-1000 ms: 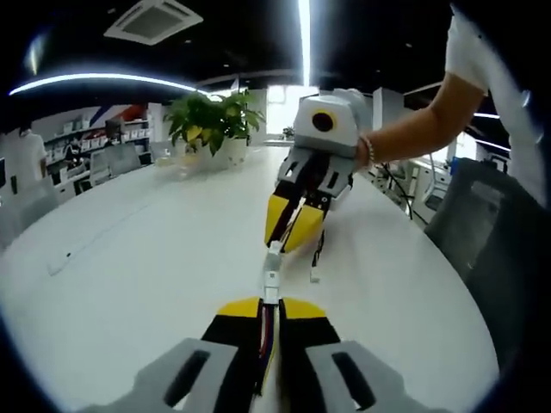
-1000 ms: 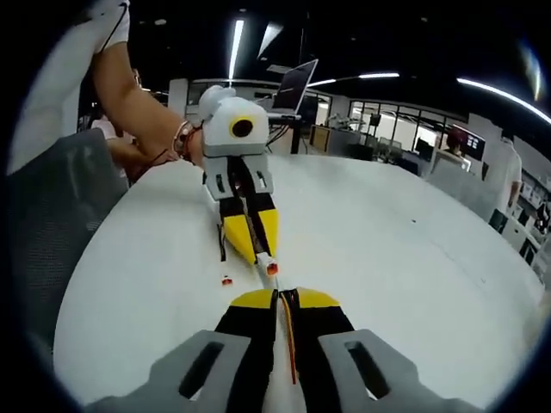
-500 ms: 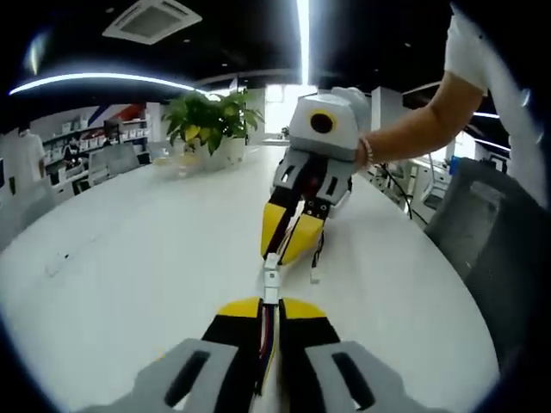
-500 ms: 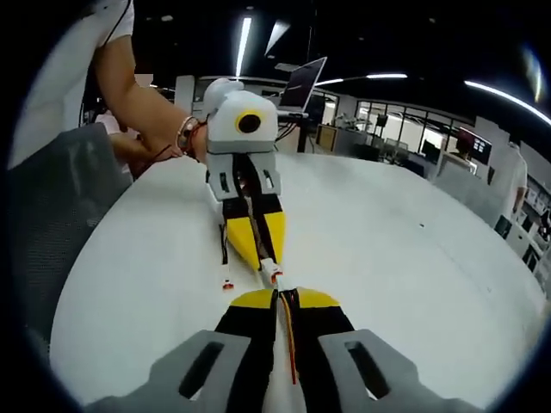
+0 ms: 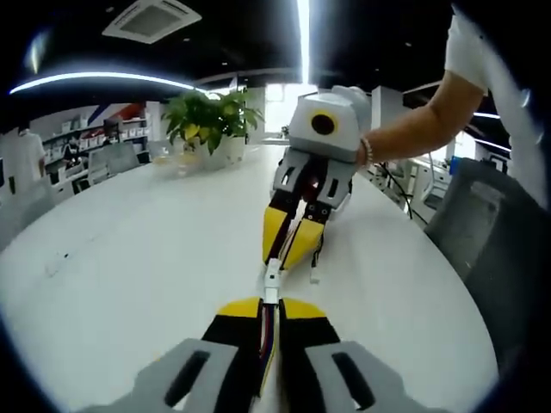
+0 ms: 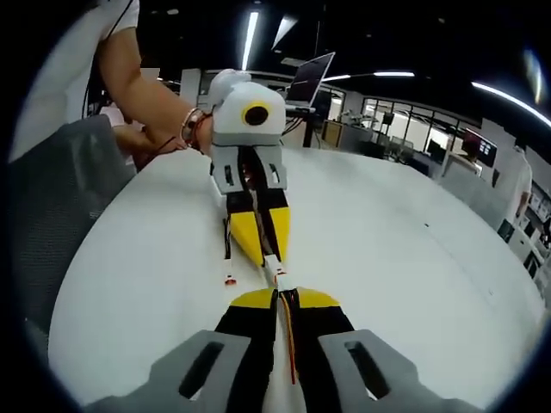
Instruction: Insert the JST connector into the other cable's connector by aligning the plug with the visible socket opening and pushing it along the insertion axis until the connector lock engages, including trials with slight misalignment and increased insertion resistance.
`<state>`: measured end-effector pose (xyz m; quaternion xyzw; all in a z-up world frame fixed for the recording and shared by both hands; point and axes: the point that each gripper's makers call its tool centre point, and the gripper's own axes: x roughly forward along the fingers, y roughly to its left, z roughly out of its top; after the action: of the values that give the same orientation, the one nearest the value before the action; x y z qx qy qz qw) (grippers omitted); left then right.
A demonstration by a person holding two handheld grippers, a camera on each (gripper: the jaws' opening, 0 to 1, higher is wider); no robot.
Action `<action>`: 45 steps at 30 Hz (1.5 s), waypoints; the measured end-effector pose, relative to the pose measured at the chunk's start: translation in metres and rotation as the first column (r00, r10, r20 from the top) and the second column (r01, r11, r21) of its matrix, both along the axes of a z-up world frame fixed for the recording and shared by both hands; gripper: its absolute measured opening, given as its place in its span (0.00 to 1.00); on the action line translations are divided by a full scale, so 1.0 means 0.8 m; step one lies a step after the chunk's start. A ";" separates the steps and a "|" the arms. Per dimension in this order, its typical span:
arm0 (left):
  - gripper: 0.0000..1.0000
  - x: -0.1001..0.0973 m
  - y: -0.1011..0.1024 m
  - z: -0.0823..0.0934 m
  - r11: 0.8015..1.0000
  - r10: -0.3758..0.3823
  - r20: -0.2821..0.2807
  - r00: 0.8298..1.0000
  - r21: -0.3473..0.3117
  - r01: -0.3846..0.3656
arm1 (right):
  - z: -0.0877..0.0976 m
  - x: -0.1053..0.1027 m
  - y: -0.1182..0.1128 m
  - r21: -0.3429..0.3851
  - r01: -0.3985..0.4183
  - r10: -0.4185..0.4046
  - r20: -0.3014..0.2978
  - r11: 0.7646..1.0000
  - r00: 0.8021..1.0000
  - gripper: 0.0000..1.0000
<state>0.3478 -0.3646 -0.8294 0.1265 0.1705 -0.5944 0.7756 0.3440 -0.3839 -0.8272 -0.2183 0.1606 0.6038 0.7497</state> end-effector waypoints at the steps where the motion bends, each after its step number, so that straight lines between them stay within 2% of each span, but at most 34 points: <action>1: 0.01 0.000 0.000 0.000 1.000 0.001 0.000 1.000 -0.001 -0.001 | 0.000 0.000 0.000 -0.001 -0.001 0.001 0.001 1.000 1.000 0.04; 13: 0.01 0.000 0.000 0.005 1.000 0.004 -0.005 1.000 -0.015 -0.004 | -0.006 -0.001 0.000 -0.050 -0.025 0.026 0.021 0.998 0.999 0.04; 23: 0.01 -0.002 0.000 0.002 1.000 -0.010 0.004 1.000 -0.001 0.010 | -0.005 -0.003 0.000 -0.035 -0.027 0.027 0.004 0.999 1.000 0.04; 28: 0.00 -0.004 0.000 0.002 0.999 -0.039 0.030 0.999 0.008 0.039 | -0.004 -0.006 0.001 -0.034 -0.038 0.038 -0.004 0.999 0.999 0.04; 30: 0.00 -0.004 0.001 0.002 0.999 -0.047 0.043 0.998 0.010 0.047 | -0.002 -0.006 0.002 -0.020 -0.035 0.035 -0.013 0.999 0.999 0.04; 31: 0.00 -0.006 0.000 0.004 0.998 -0.055 0.042 0.998 0.001 0.055 | 0.007 -0.007 0.008 0.042 -0.024 0.025 -0.042 0.999 0.999 0.04; 33: 0.00 -0.004 0.001 0.007 0.999 -0.053 0.055 0.997 -0.008 0.053 | 0.004 -0.005 0.004 0.003 -0.033 0.033 -0.019 0.999 0.999 0.03; 39: 0.00 -0.008 -0.003 0.012 0.997 -0.074 0.069 0.995 -0.010 0.075 | 0.005 -0.010 0.008 0.000 -0.052 0.052 -0.024 0.999 0.998 0.03; 41: 0.00 -0.009 -0.004 0.008 0.996 -0.088 0.075 0.993 0.015 0.087 | 0.003 -0.011 0.009 -0.014 -0.061 0.061 -0.016 0.998 0.998 0.03; 45: 0.00 -0.008 -0.003 0.009 0.997 -0.082 0.072 0.994 0.013 0.081 | 0.003 -0.010 0.008 -0.013 -0.058 0.058 -0.019 0.998 0.998 0.03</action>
<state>0.3416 -0.3667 -0.8223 0.1588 0.1397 -0.6198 0.7557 0.3361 -0.3776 -0.8251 -0.2223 0.1653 0.6263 0.7287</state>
